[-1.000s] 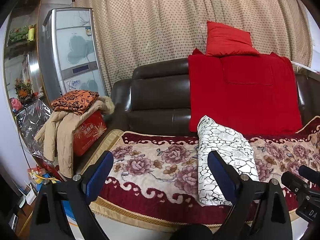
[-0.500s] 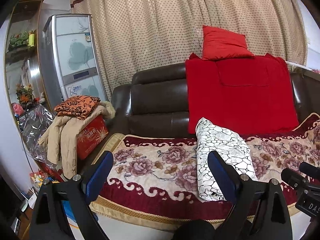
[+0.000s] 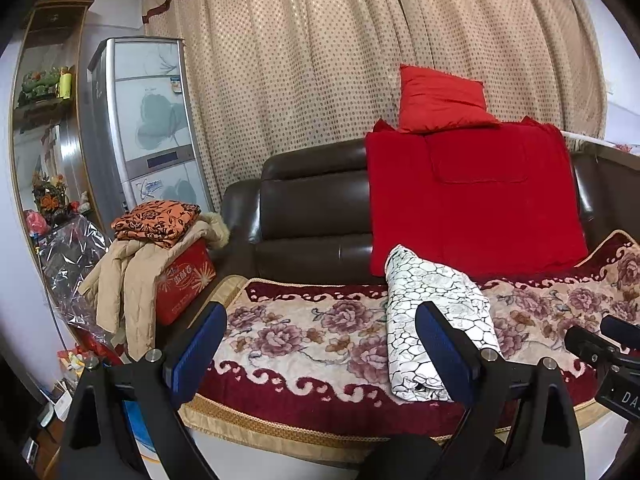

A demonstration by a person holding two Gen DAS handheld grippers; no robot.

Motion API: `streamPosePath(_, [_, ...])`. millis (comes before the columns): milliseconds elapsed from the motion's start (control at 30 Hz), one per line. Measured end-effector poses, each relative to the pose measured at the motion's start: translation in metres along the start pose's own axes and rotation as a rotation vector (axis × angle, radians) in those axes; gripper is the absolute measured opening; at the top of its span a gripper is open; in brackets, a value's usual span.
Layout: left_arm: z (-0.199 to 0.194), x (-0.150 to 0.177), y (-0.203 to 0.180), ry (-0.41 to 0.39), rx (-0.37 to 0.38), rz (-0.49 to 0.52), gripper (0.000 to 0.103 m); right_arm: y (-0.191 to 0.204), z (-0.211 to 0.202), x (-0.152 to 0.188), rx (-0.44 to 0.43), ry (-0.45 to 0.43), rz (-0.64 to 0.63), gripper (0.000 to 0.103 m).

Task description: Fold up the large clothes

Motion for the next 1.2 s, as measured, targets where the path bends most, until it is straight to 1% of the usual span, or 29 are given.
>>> streamPosePath(333, [-0.006,-0.002,0.001,-0.031,0.032,-0.002,0.095,0.004,-0.019,0.000,0.030,-0.034,-0.011,0.077])
streamPosePath(533, [-0.001,-0.009,0.006,-0.033,0.034,-0.011,0.096,0.014,-0.022,-0.008,0.029,-0.052,-0.026,0.077])
streamPosePath(767, [0.020,-0.014,0.010,-0.004,0.014,-0.011,0.096,0.026,-0.003,-0.025,0.005,-0.043,-0.026,0.077])
streamPosePath(867, [0.031,-0.016,0.009,0.006,0.011,-0.010,0.096,0.030,0.007,-0.028,-0.003,-0.034,-0.025,0.077])
streamPosePath(1200, [0.060,-0.022,0.000,0.039,0.024,0.014,0.096,0.026,0.041,-0.035,0.014,-0.002,-0.006,0.077])
Point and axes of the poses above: each gripper's, at about its wrist camera, not at the fingertips, and z roughly the way its jaws point, y to its left, x to its underside, the point moved 1 cm from there along z, roughly the way its jaws point, and after that the axes turned 15 degrees about z, right-handed, at the moved point
